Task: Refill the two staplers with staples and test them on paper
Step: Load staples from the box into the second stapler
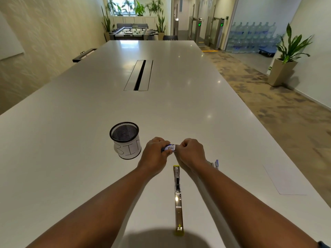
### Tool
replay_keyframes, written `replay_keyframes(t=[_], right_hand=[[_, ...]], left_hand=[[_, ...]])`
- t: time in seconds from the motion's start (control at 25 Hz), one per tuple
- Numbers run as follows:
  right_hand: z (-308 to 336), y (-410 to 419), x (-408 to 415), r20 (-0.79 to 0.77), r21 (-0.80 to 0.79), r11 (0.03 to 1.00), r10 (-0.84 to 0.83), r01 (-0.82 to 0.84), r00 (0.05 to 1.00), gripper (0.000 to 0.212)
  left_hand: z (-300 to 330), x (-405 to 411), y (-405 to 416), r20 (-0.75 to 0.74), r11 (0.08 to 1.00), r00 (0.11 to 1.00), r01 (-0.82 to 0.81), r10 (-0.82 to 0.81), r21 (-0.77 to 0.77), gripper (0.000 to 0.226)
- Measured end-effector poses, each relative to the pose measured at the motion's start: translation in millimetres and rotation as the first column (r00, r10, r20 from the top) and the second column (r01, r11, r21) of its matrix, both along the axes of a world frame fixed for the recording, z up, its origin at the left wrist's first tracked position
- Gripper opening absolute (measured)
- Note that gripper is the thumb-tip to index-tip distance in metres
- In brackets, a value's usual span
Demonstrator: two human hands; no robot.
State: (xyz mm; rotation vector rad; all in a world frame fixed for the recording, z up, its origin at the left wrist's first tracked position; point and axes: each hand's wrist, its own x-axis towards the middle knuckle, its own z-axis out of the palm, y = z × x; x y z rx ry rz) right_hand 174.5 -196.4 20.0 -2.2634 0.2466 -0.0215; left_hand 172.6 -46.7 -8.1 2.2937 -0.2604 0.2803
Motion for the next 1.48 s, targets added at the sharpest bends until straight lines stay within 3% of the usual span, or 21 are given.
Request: replay_keyframes(t=[0.2,0.4,0.52,0.8,1.0,1.48], right_hand=[[0.2,1.3,-8.5,0.094,0.102,0.992,-0.08,0.071,0.992,0.019],[-3.7,1.0,-28.8,0.147,-0.035,0.992,0.124,-0.12,0.981,0.019],[-3.7,-0.4,-28.8,0.131,-0.073,0.986,0.161,-0.152,0.978,0.015],[-2.7,0.1,-22.7,0.125,0.086,0.992,-0.101,0.09,0.987,0.012],[-0.2,0.4,-14.5,0.063,0.051,0.996,-0.082,0.079,0.995,0.022],[1.7,5.8,-13.4,0.033,0.018,0.999,-0.036,0.036,0.999,0.017]], left_hand=[[-0.6,0.7,0.1,-0.001,1.0,1.0,-0.002,0.002,0.011,0.021],[-2.3,2.2,0.5,0.0,0.999,1.0,-0.008,0.008,0.048,0.03],[-2.1,2.1,0.8,0.003,0.998,1.0,-0.017,0.017,0.053,0.03],[-2.2,2.0,0.1,0.004,0.999,1.0,-0.017,0.017,0.039,0.029],[-3.0,3.0,0.2,0.008,0.999,1.0,-0.009,0.009,0.031,0.028],[-4.0,3.4,0.8,0.016,1.0,1.0,0.003,-0.003,0.018,0.029]])
